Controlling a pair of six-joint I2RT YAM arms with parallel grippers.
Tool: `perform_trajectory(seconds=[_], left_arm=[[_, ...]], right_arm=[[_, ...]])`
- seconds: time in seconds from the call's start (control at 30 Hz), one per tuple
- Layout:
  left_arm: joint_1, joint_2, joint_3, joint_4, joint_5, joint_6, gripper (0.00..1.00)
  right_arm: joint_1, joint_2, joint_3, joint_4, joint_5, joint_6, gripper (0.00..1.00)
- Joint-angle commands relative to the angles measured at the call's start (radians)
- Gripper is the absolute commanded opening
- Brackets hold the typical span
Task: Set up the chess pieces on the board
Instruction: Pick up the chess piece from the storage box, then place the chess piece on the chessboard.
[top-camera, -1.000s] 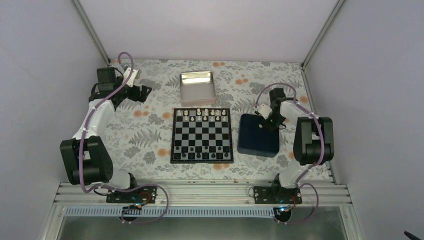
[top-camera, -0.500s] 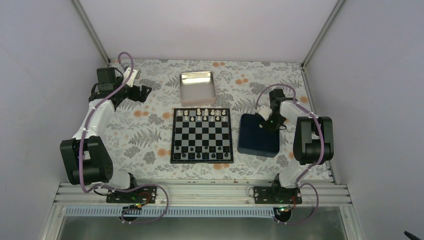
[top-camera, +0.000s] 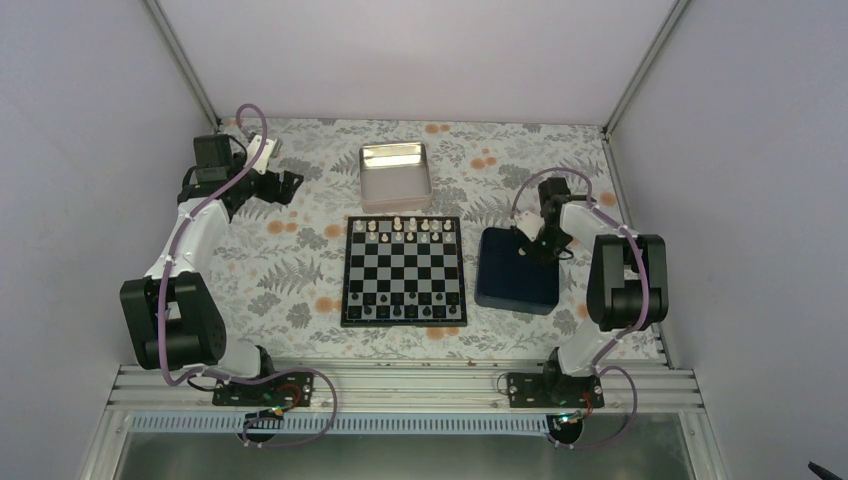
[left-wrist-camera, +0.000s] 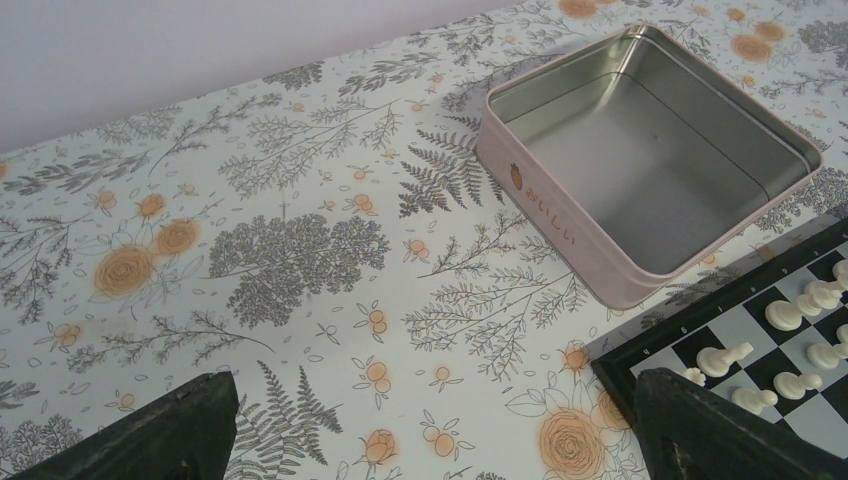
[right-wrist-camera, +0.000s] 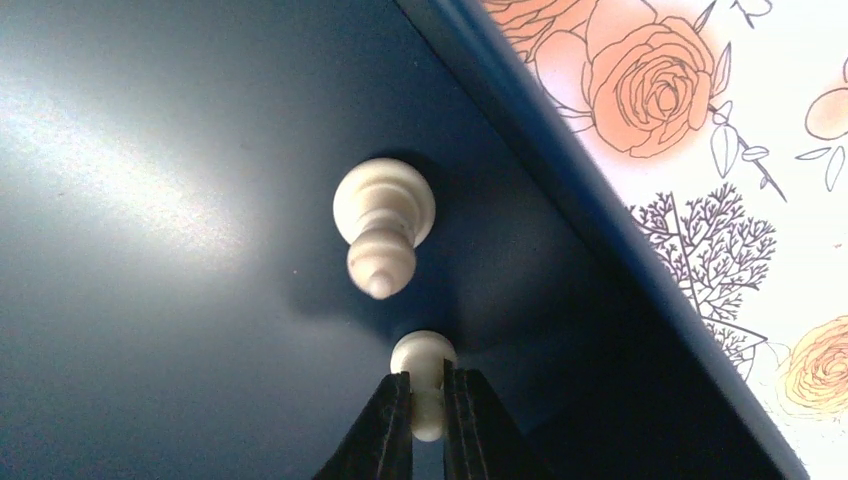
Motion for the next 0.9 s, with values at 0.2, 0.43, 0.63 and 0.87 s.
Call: perform_trajectory(seconds=[0.2,0.43,0.63,0.87], left_arm=[[0.009,0.0,0.012,-0.001,0.029,0.001,0.98],[0.009,-0.012,0.012,-0.002,0.032,0.0,0.98],[0.009,-0.016,0.009,0.001,0.031,0.0,0.98],[0.009,-0.024,0.01,0.001,0.028,-0.001,0.98]], right_arm=[[0.18,-0.116,0.149,-0.174,-0.066,0.048,0.04],[0.477,0.01,0.482,-0.3,-0.091,0.116,0.04],[0.687,0.268,0.848,-0.366,-0.095,0.107,0.05],[0.818,0.555,1.198,-0.366,-0.06,0.087,0.07]])
